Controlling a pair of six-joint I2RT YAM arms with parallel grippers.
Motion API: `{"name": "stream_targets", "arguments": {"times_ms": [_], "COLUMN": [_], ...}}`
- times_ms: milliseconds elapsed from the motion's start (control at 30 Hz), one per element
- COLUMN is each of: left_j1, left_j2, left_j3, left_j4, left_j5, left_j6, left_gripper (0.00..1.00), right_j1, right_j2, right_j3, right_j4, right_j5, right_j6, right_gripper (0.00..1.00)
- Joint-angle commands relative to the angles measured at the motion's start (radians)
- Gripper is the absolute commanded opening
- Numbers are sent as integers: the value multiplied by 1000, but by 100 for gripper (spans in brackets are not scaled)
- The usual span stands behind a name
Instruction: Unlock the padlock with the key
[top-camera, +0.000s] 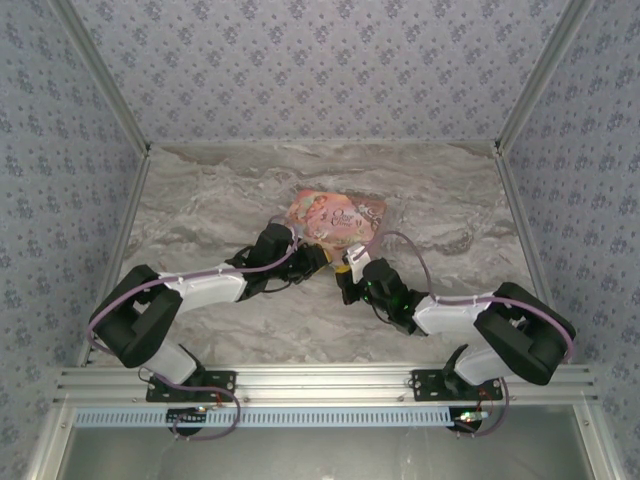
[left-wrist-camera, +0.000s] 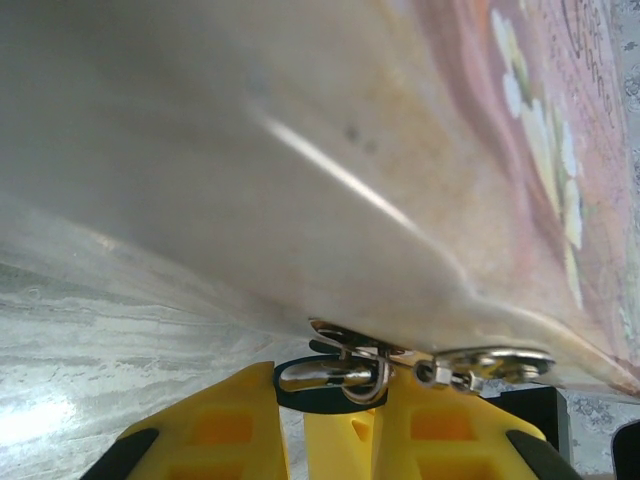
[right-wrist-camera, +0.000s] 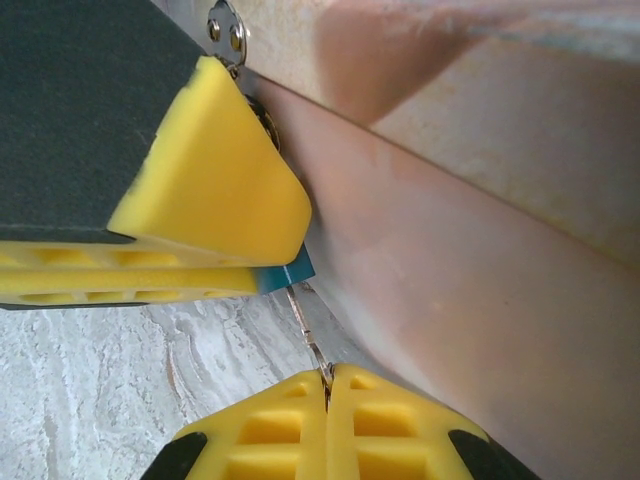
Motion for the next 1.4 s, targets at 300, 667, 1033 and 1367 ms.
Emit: {"name": "stream_targets", "arguments": {"times_ms": [300,667,1033,1367], "left_j1": [-30,-29,-30,-30], "left_j2": [-7,-1,5,5], "left_j3": [32,32,32,31], "left_j4": [43,44,37,39], "left_j5": [91,92,92,94], "left_j6": [-19,-17,-11,-13], "left_gripper": [18,18,18,18], "right_j1": [-24,-90,-144,-183], "right_j2": [-6,-13,-4,14], "right_j3": [70,97,114,121], "right_j4": [118,57,56,46], "right_j5": [-135,-243,-348,-401], "right_j6": [21,75,121,139], "right_gripper": [0,0,0,0]}}
